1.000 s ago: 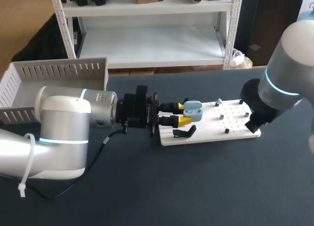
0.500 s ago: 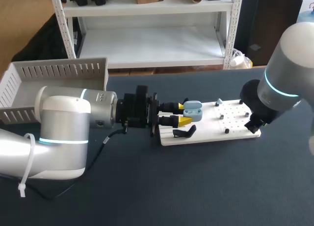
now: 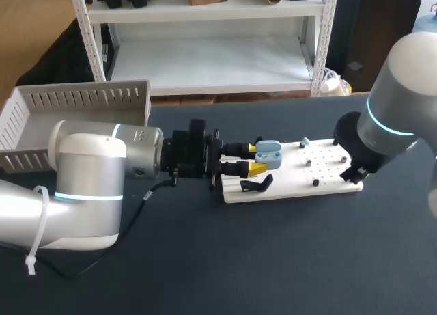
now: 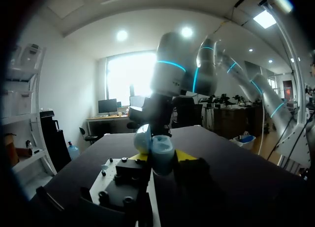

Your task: Pick up each earbud case from the left stands, insert the matching earbuds, close the lid, and place the case in the box.

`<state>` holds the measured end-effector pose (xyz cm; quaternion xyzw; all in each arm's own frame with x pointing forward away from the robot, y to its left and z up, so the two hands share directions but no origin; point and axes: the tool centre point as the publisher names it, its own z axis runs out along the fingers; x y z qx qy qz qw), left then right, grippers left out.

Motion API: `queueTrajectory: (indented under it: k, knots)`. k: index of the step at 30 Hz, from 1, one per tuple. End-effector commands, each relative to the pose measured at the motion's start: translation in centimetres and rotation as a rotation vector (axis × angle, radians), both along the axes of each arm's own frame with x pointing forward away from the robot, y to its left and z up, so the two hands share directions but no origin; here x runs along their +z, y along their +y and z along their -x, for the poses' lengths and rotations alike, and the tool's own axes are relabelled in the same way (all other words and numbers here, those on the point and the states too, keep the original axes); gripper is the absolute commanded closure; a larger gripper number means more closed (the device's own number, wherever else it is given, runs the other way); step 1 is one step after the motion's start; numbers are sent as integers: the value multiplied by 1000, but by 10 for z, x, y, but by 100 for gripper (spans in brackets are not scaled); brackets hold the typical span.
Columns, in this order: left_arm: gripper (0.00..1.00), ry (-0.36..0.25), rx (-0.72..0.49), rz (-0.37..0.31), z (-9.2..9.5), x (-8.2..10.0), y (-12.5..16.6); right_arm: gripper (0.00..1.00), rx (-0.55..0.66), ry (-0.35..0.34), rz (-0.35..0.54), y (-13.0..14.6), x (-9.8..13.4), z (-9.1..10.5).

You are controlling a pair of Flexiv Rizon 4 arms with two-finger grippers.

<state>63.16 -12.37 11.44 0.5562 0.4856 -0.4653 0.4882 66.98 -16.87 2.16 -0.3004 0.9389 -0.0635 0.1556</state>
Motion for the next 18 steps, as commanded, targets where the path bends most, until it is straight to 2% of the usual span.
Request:
queueTrajectory:
  k: [1,10,18]
  knots:
    - [100,-2,-2,4,0,-1,0,100,-1,1,2,1,-1,-1]
    - [100,-2,-2,4,0,-1,0,100,-1,-8,7,-4,7,2]
    - [100,-2,-2,4,0,-1,0,100,5,-39,28,-9,44,14]
